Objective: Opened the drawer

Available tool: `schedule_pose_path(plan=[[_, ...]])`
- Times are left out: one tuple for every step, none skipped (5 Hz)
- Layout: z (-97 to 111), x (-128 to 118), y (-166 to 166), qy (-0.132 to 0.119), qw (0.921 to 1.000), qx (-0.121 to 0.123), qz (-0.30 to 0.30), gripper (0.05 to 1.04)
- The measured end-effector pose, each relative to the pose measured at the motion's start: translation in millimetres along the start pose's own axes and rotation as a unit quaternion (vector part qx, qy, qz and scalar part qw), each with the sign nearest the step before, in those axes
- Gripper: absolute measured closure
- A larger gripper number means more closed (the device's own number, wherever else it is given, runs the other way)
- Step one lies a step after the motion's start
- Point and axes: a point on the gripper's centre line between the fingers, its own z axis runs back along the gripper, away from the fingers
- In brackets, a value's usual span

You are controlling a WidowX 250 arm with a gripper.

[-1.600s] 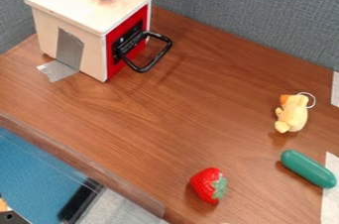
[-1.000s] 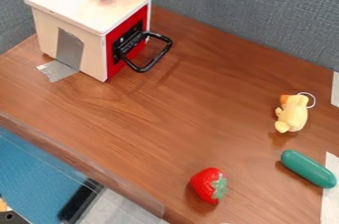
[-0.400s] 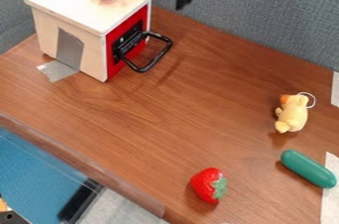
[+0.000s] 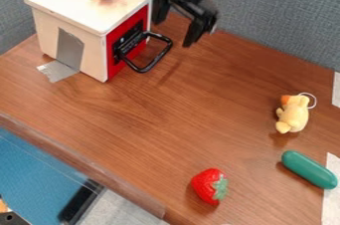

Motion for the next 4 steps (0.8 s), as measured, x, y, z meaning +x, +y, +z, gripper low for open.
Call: schedule_pose_path(plan=[[-35.3,1.0,-2.7,0.026,0.9989,0.038,-0.004,0.083],[-68.0,-2.8,-3.1,0.053,0.9959,0.072,-0.012,0.083],[-83.7,-2.8,-1.6,0.073,0.9930,0.092,-0.014,0.119],[-88.5,-1.4,-0.4,0.077,0.9932,0.088,-0.008,0.392]])
